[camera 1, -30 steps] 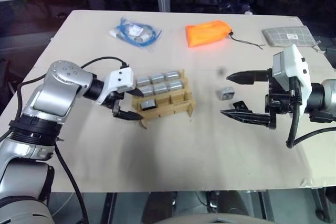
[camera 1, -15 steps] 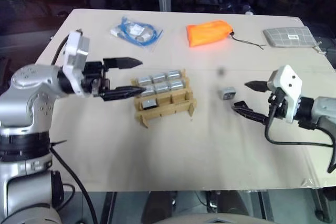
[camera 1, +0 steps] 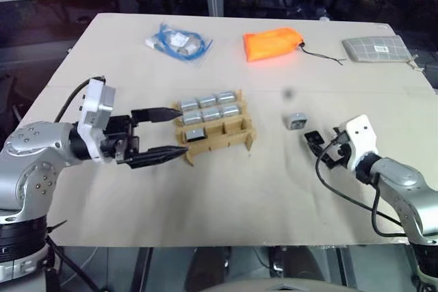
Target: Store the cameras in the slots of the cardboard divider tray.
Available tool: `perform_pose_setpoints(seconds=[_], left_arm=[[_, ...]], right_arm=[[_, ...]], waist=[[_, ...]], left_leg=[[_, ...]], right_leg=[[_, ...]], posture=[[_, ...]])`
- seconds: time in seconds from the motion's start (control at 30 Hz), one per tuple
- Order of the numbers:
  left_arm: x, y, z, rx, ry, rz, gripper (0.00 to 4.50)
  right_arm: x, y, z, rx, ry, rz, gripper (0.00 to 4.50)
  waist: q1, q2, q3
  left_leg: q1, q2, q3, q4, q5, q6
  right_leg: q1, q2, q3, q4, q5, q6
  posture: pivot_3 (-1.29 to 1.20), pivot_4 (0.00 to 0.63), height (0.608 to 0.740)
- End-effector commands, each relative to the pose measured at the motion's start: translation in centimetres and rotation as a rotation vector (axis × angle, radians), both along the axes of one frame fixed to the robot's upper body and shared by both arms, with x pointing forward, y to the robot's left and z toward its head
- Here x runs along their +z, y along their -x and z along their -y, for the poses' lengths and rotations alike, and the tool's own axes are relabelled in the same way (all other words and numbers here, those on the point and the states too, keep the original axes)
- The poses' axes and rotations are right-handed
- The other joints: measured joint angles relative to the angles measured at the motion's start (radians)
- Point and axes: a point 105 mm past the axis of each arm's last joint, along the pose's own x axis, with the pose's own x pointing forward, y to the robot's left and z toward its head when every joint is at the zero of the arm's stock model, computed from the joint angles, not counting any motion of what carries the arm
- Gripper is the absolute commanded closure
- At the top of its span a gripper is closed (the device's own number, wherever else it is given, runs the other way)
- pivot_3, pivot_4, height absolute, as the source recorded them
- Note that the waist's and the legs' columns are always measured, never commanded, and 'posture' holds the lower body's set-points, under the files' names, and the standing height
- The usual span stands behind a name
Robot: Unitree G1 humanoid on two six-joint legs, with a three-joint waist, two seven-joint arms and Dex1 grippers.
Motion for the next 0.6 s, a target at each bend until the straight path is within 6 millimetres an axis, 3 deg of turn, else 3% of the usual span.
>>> perform_pose_setpoints(seconds=[0.03,0.4,0.6], left_arm=[[0.2,0.4,0.1,-0.03,-0.082,0.036,0.12],[0.0,0.0,0.7,-0.057,-0.103,0.047,0.12],[0.2,0.0,0.8,-0.063,-0.09,0.048,0.0]], right_arm=[[0.3,-0.2,-0.3,-0.016,-0.025,0.023,0.0],[-0.3,0.0,-1.1,-0.024,-0.055,0.014,0.0],[-0.3,-0.2,-0.9,-0.038,-0.057,0.022,2.47]], waist=[[0.0,0.0,0.0],[0.0,0.0,0.0],[0.0,0.0,0.0]], left_leg=[[0.0,0.0,0.0,0.0,0.0,0.0],[0.0,0.0,0.0,0.0,0.0,0.0],[0.0,0.0,0.0,0.0,0.0,0.0]], right_leg=[[0.0,0.0,0.0,0.0,0.0,0.0],[0.0,0.0,0.0,0.0,0.0,0.0],[0.0,0.0,0.0,0.0,0.0,0.0]], posture=[[0.0,0.15,0.74],[0.0,0.15,0.74],[0.0,0.15,0.74]])
